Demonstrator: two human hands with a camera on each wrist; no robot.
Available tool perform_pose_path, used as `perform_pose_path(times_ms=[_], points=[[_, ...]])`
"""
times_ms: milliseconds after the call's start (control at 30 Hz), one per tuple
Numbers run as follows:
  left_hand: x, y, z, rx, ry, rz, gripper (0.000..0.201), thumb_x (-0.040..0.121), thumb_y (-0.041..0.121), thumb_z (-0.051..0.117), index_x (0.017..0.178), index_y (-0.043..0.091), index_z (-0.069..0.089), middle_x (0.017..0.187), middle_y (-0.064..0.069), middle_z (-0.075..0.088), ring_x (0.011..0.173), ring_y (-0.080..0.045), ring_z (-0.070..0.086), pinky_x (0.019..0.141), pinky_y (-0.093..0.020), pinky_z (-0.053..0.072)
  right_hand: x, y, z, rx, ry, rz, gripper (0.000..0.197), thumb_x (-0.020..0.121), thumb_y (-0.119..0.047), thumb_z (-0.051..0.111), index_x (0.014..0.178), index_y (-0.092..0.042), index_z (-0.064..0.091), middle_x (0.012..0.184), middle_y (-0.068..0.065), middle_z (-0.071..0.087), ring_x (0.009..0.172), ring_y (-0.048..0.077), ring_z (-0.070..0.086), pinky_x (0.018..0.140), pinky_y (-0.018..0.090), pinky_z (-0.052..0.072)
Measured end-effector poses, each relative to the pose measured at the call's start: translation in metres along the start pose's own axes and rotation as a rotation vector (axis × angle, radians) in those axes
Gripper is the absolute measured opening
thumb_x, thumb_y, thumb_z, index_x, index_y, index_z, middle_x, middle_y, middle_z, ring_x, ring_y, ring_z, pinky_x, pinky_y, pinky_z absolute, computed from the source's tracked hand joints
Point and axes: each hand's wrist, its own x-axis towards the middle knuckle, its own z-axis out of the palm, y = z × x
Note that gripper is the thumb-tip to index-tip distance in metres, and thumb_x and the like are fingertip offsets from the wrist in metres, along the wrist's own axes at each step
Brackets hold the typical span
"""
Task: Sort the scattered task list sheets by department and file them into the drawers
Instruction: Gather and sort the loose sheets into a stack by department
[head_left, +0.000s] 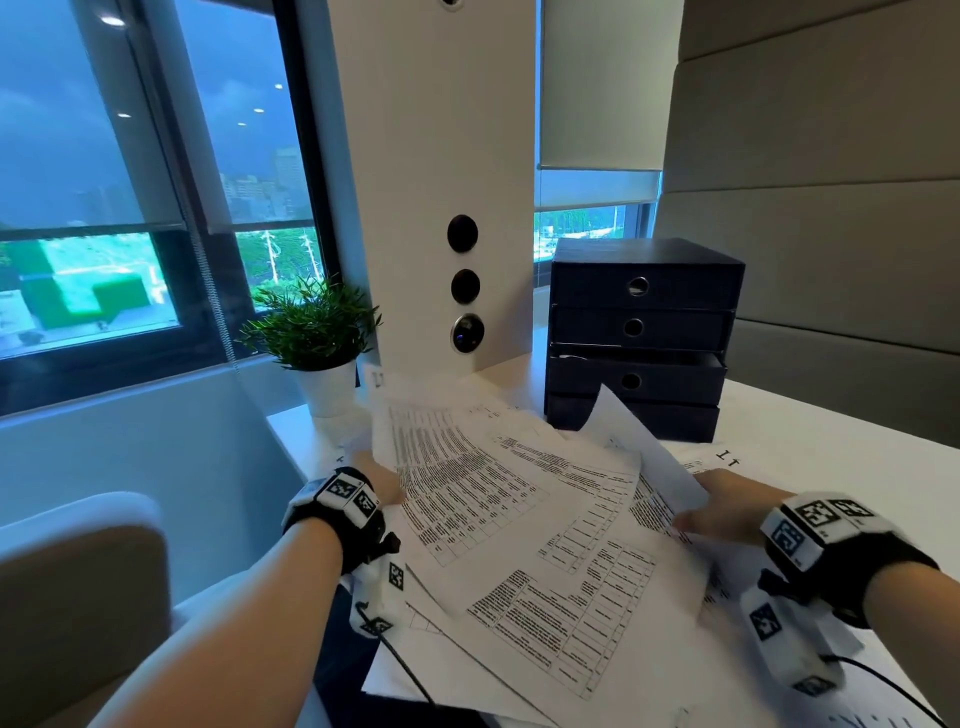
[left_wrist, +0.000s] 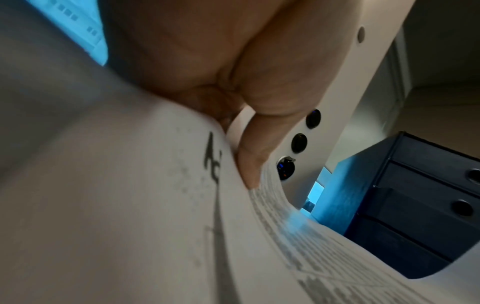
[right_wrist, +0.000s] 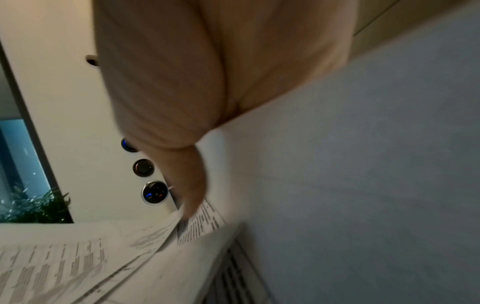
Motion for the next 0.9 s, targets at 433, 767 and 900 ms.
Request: perform_pose_path(times_ms=[433,767,900], points=[[-0.026,0.012,0.012,-0.158,0.024,0.1,0.046,0.087,0.017,0.066,0.127,0.003,0.05,0.128,-0.013,0.057,0.113,-0.027,0.055,0.095,-0.03,0.043,-0.01,0.012,-0.008,0.072,0.117,0.141,0.053,0.063,-0.034,0.086,0.106,-0.016,0.061,0.094,0.0,0.067,0.084,0.019,0.064,0.07,0.03,0.051],[-0.028,0.012,0.019,-0.266,0.053,0.011,0.013,0.088,0.009,0.059,0.078,0.011,0.05,0.082,-0.006,0.055,0.073,-0.018,0.049,0.076,-0.024,0.041,-0.044,0.059,-0.04,0.346,0.392,0.297,0.045,0.072,-0.014,0.082,0.106,0.003,0.057,0.081,0.012,0.055,0.075,0.028,0.052,0.054,0.029,0.038],[-0.03,0.013,0.023,-0.276,0.02,0.098,0.021,0.084,-0.001,0.063,0.102,0.007,0.057,0.105,-0.007,0.061,0.094,-0.022,0.056,0.082,-0.024,0.046,-0.052,0.064,-0.052,0.53,0.533,0.163,0.044,0.071,-0.009,0.082,0.108,0.003,0.059,0.092,0.013,0.057,0.082,0.027,0.054,0.072,0.032,0.044]])
